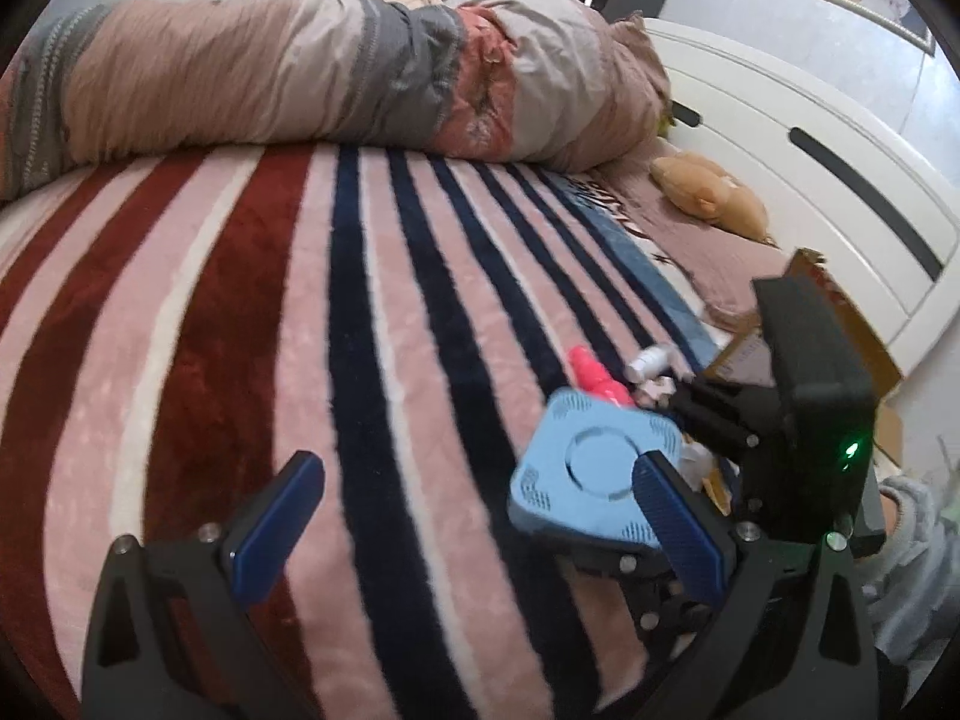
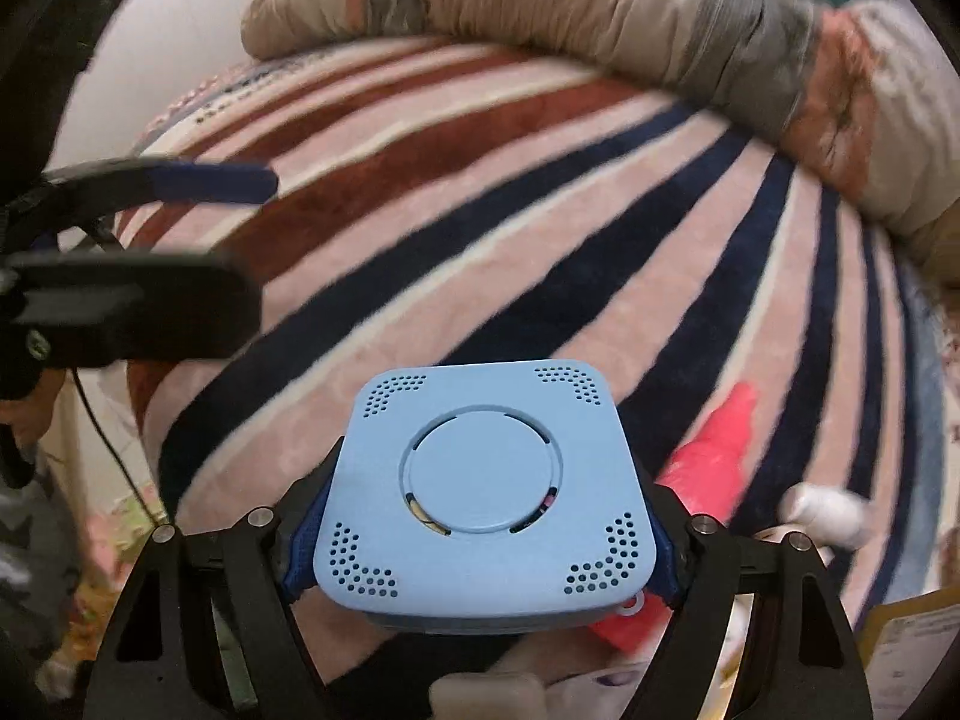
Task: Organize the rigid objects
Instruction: 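Carry the blue device into the cardboard box and open the right gripper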
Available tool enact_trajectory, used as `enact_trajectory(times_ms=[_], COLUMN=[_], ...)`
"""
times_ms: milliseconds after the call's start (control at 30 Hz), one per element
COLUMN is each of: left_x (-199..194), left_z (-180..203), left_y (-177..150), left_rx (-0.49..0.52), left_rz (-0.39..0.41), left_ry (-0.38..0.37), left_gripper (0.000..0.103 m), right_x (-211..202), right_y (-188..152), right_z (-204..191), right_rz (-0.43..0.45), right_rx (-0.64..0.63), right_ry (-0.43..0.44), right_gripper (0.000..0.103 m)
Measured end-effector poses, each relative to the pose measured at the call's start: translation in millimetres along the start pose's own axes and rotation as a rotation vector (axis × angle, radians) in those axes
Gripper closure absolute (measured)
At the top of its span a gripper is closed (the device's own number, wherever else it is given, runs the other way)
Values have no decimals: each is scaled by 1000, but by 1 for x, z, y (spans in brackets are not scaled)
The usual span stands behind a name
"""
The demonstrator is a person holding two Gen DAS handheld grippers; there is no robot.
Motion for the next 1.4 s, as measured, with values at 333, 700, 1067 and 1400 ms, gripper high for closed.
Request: enact_trajectory(times_ms=[333,700,1067,1400], left_x=[-29,-51,-11,49], left_z=[95,221,345,380], left_y=[28,73,93,92], left_rx=[124,288,510,544], left_rz=[7,49,3,-144], left_ry=[-318,-329,-272,-267], left_gripper=[7,64,71,71], right_x=[-119,-213,-248,-223], right_y=[-1,-58,-146,-187], right_z=[-4,60,154,196], right_rz=[369,531,527,402], right_rx=[-21,112,358,471], right_ry=[7,-100,-77,-35], right_gripper=[25,26,26,26])
Point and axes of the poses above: each gripper's, at about its wrist camera, not at the fingertips, and x roughly the way its jaws point, z to its right, y to its top, the point moved 9 cm from there along x, roughly the way its jaws point, and after that the axes turned 15 degrees about -z, right-handed, at the moved point
